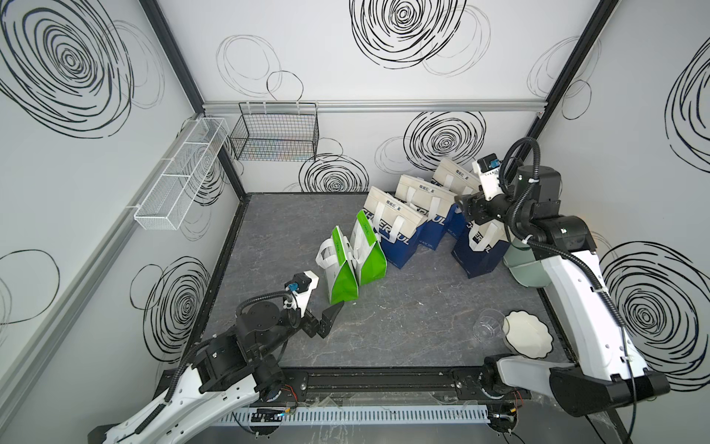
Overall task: Open the takeout bag
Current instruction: Place the takeout bag at the center of the board.
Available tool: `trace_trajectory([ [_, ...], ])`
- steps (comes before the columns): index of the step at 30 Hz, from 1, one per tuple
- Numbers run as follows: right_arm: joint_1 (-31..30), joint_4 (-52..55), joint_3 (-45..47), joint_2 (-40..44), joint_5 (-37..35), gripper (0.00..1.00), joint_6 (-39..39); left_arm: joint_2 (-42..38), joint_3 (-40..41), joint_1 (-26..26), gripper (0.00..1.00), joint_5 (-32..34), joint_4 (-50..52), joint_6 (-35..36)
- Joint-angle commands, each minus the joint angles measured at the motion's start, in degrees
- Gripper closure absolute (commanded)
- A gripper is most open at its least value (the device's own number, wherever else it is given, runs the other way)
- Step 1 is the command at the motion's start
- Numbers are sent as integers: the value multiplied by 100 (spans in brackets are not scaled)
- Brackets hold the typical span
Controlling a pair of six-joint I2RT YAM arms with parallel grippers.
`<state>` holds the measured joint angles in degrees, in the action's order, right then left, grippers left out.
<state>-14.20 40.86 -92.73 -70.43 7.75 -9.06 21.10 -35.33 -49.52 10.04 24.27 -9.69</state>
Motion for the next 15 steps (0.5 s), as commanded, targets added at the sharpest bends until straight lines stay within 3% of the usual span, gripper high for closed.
trace_trajectory([
  [1, -786, -280, 306, 111, 288, 24, 587, 104, -329, 181, 3, 709, 74, -258],
  [6, -2328, -918, 865, 23, 265, 24, 1219, 386, -520, 589, 3, 1575, 416, -716],
  [9, -3159, -1221, 817, -346, 132, 24, 1468, 567, -619, 934, 3, 1698, 524, -777],
  [15, -3887, -1642, 507, -1227, -214, 23, 1814, 476, -560, 1439, 3, 1518, 523, -840],
])
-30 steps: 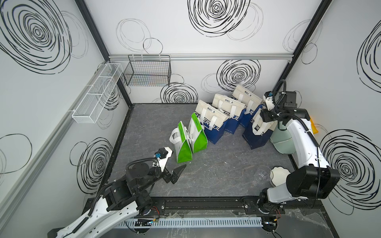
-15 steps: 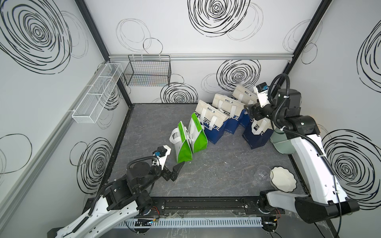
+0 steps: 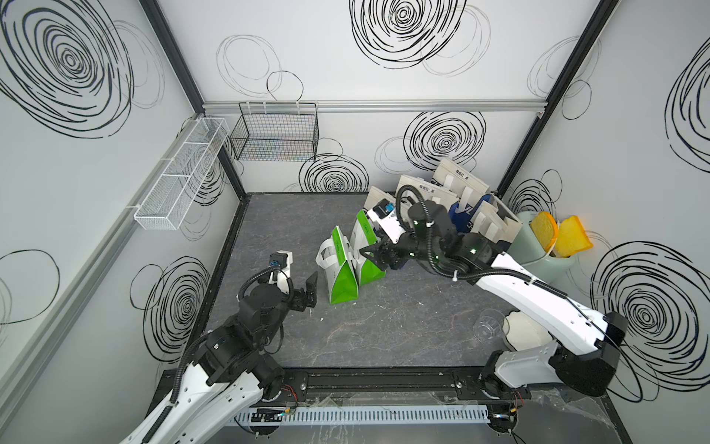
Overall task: Open the takeout bag
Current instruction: Place the takeout bag at the center of the board, then pick up the takeout bag at the center of the board.
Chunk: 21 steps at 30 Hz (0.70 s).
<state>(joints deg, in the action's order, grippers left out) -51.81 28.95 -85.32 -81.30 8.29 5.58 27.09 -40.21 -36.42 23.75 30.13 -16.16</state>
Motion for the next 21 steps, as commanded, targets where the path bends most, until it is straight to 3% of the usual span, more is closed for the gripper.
trace_trajectory([
  [1, -150, -505, -285, -303, -323, 23, 446, -175, -54, 159, 3, 138, -98, -182],
  [7, -260, -240, -917, -1264, -523, 24, 471, -340, 54, 212, 1, 117, -157, -139],
  [12, -371, 174, -1343, -1803, -412, 35, 330, -355, 65, 210, 0, 81, -165, -110],
  [15, -435, 261, -1356, -1872, -302, 47, 244, -399, 92, 212, 0, 53, -188, -90],
  [21, -470, 456, -1284, -1813, -121, 82, 67, -505, 123, 206, 0, 42, -209, -59],
])
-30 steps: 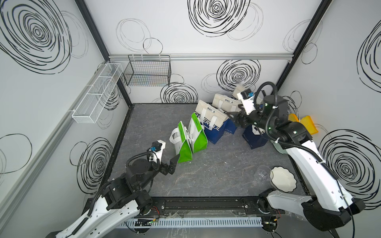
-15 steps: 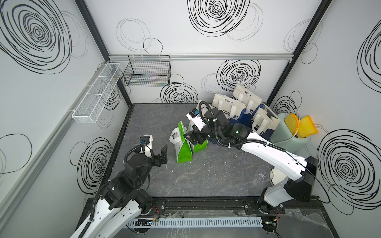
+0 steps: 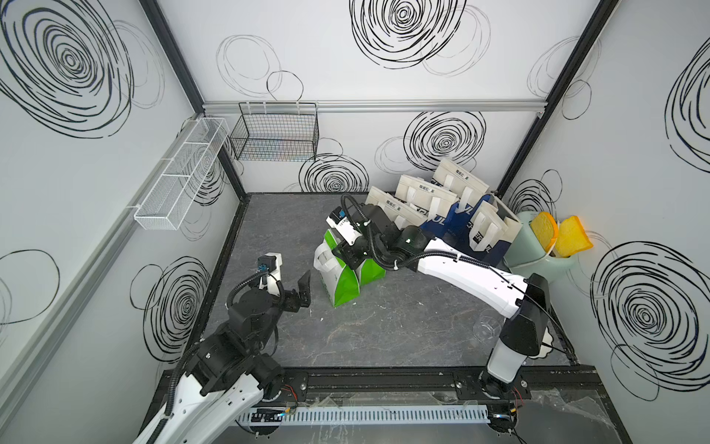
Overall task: Open the takeout bag
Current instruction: Pick up the takeout bag at the center of the board, then place the takeout bag at the center of the board.
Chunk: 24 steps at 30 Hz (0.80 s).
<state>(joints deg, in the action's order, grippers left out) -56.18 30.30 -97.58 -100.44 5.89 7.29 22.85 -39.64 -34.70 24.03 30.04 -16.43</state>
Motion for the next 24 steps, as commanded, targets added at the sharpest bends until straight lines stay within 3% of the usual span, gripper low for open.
trace_trajectory([
  [1, -39, 334, -20, 124, 148, 87, -128, -93, 78, 33, 1, 13, -209, -31],
  [4, -34, 499, -23, 163, 258, 98, -339, -118, 96, 33, 1, -20, -244, 3],
  [10, 135, 1383, -20, 591, 935, 100, -1791, -400, 304, -6, 0, -672, -594, 375],
  [17, 762, 1357, 1158, 1912, 2320, 100, -2934, -993, 726, -76, 2, -2157, -1381, 1038],
  [19, 960, 1563, 1381, 2148, 2898, 100, -3370, -1024, 866, -82, 2, -2852, -1651, 1206],
  [21, 1004, 1774, 1550, 2322, 3137, 100, -3828, -913, 944, -113, 0, -3590, -1862, 1343],
  [24, 1008, 2036, 1752, 2536, 3210, 100, -4413, -565, 952, -223, 4, -4267, -2081, 1326],
])
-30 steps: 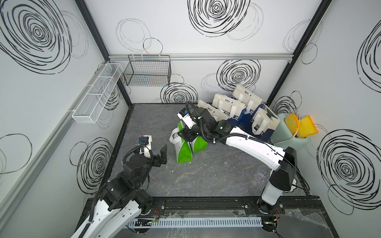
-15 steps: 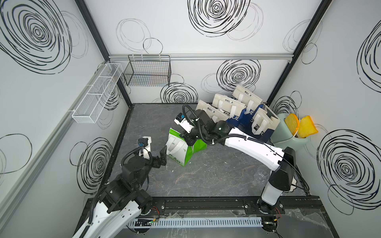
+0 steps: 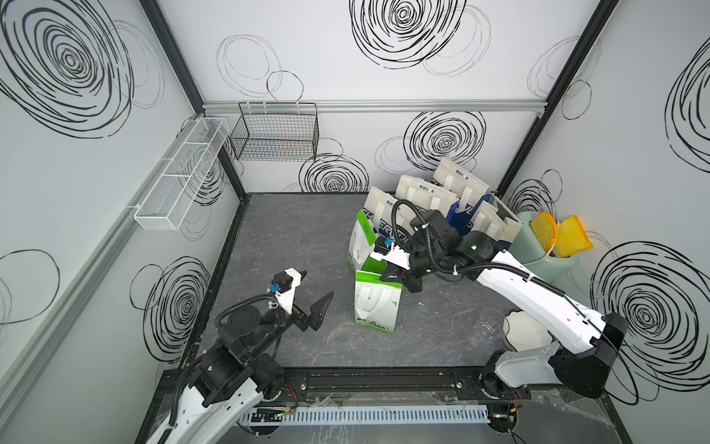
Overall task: Open the takeout bag
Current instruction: Place the takeout bag at the center of the board, then open the takeout bag at the center of the board.
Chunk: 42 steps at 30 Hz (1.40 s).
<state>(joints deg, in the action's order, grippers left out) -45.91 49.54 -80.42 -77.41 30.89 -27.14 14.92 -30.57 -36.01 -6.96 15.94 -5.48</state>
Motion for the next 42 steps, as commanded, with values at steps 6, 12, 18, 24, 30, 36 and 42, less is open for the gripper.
trace_trajectory([
  [6, -40, 218, 208, 388, 1034, 100, -1443, 845, 16, -631, 1, -1264, -943, 660],
  [12, -21, 320, 41, 72, 953, 100, -1474, 1696, -251, -1226, 2, -765, -709, 1260],
  [18, -23, 197, 9, 20, 798, 82, -1376, 1988, -269, -1406, 4, -412, -615, 1456],
  [24, -59, -216, 40, 236, 189, 48, -1155, 1943, -139, -1479, 16, -400, -652, 1445],
  [30, -257, -1390, 529, 1115, -465, 36, -1190, 2019, -133, -1511, 25, -480, -681, 1500],
  [36, -779, -2598, 1746, 2037, -934, 35, -1483, 2155, -160, -1514, 40, -622, -674, 1502],
  [42, -946, -3434, 2383, 2513, -1164, 36, -1262, 2485, -225, -1556, 50, -836, -764, 1003],
])
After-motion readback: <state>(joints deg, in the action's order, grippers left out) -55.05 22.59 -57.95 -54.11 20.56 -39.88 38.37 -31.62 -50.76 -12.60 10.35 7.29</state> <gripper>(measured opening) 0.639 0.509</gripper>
